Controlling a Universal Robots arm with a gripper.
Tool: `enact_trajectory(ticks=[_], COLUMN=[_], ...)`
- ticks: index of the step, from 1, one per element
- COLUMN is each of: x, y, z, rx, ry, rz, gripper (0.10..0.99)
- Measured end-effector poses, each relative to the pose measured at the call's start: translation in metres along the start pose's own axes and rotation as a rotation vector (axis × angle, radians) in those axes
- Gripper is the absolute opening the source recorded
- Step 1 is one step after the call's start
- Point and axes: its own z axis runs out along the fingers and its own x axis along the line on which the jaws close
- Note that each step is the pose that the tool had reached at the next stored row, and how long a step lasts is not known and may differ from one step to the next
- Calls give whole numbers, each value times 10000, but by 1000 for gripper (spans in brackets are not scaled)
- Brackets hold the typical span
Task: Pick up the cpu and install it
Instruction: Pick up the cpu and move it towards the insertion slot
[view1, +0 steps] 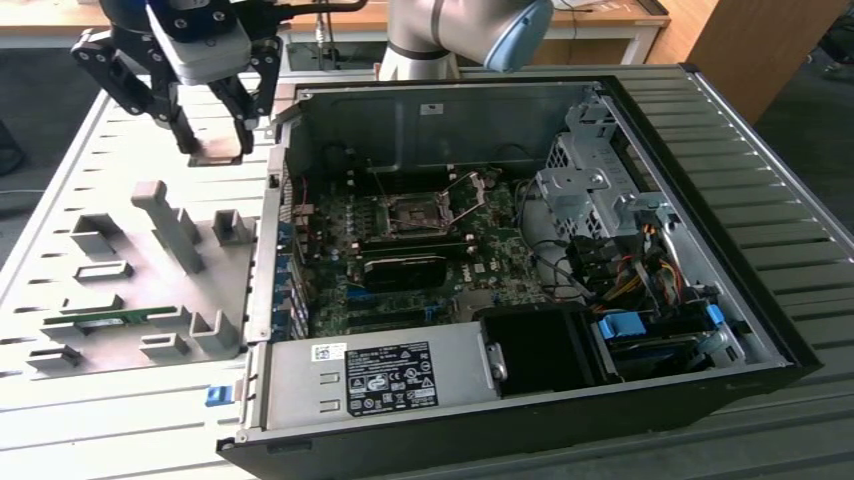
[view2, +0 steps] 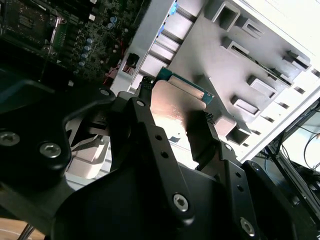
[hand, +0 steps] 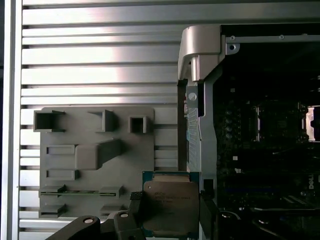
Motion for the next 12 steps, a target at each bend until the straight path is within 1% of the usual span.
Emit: enact_trajectory(ticks=[7, 12], x=[-76, -155], y=[2, 3], z=[-2, -5], rx=[0, 0], ry=[0, 0], rz=[0, 0], gripper=[537, 537])
